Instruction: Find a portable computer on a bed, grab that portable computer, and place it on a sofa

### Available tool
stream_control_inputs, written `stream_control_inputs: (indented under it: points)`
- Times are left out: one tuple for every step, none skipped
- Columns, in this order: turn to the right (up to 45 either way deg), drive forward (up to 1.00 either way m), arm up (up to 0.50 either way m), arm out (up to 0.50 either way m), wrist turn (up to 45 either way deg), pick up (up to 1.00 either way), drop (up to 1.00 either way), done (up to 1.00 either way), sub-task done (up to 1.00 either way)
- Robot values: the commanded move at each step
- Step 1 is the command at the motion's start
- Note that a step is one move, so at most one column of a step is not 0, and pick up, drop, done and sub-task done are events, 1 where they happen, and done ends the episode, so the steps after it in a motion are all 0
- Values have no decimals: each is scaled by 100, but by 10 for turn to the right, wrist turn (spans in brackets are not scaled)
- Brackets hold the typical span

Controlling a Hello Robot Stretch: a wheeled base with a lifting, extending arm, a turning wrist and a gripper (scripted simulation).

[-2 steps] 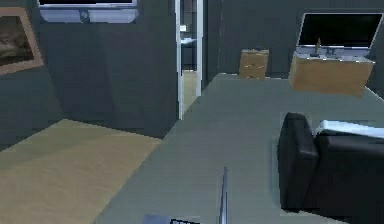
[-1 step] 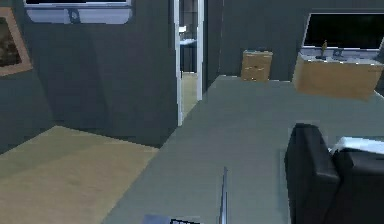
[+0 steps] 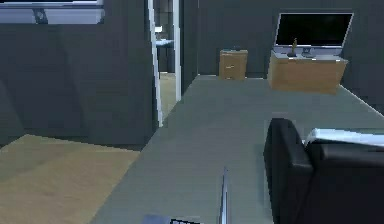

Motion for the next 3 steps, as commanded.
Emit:
stream_control_inputs:
  points:
    - [0,75,0,0,0,0,0,0,0]
    - [120,0,0,0,0,0,0,0,0]
    - [0,100,0,0,0,0,0,0,0]
